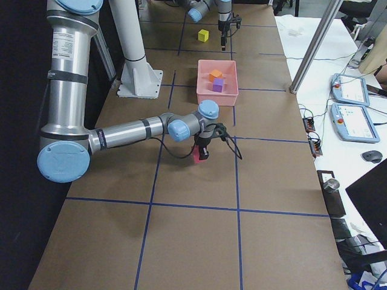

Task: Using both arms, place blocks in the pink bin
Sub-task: 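Grasp the pink cube with the right gripper while the left gripper withdraws, then place the pink cube in the bin beside the purple cube, right gripper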

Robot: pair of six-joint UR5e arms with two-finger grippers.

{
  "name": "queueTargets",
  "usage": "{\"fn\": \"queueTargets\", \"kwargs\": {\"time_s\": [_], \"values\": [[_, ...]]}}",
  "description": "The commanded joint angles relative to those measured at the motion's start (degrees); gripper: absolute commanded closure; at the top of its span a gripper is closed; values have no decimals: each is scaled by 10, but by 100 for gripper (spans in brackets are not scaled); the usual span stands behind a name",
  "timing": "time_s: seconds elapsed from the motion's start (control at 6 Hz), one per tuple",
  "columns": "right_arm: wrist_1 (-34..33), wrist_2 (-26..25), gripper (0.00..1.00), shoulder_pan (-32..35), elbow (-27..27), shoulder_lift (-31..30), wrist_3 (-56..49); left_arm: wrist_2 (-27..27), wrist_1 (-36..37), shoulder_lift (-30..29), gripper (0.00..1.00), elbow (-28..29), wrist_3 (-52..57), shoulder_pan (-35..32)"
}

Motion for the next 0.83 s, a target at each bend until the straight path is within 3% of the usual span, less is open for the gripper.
{"fn": "queueTargets", "kwargs": {"time_s": [0.0, 0.17, 0.33, 0.67], "values": [[-207, 7, 68, -3, 48, 164, 74, -43, -1, 101, 0, -42, 167, -64], [-257, 5, 68, -33, 45, 243, 145, -53, -41, 181, 0, -74, 214, -85], [-266, 3, 68, -66, 42, 296, 236, -86, -112, 264, 0, -82, 264, -113], [-264, -28, 67, -129, -8, 399, 381, -124, -209, 359, 0, -79, 297, -147]]}}
